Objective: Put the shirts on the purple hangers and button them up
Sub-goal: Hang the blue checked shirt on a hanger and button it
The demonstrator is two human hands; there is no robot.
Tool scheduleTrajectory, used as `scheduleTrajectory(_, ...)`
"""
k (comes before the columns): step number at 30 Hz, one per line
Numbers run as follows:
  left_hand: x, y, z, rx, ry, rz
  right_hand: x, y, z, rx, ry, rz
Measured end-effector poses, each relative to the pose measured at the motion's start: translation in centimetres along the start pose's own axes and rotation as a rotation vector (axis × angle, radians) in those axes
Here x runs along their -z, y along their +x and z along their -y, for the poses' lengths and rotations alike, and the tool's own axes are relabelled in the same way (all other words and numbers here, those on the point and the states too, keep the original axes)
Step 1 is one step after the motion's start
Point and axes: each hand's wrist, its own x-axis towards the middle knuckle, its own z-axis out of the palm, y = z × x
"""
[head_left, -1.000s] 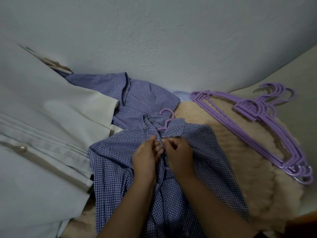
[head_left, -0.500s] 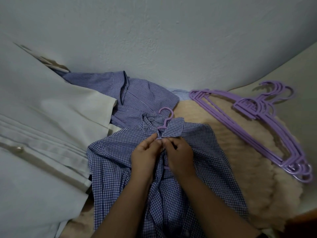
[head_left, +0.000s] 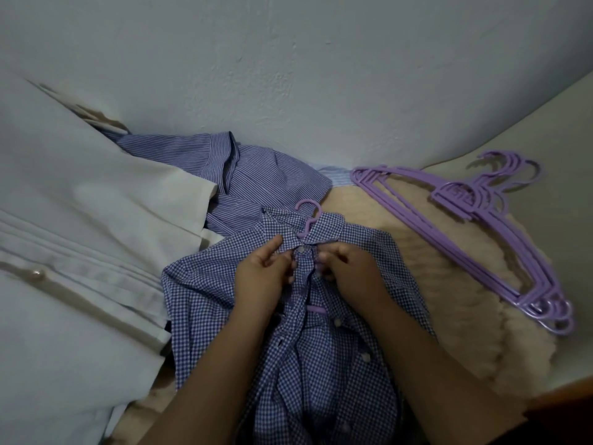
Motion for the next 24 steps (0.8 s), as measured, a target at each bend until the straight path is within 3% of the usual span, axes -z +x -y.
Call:
scheduleTrajectory(7,1.6,-6.2,2.8,-0.135,0.388,-0.032,1.0,-7.9,-2.8,0.023,-0.364,-0.007)
scheduleTrajectory(15,1.6,-8.3,3.6,-0.075,0.477,0.059,0.6,-10.6,-2.7,0.066,-0.463,0.002)
scheduleTrajectory(17,1.7,-8.6,3.4,-0.081,0.445,0.052,0.6,-10.9,-2.4,0.072,-0.417,-0.049)
scheduleTrajectory(24,1.1,-9.1,3.2,-0.148,0.38,0.084,2.4,-11.8,-1.7,-0.036,0.009,-0.448)
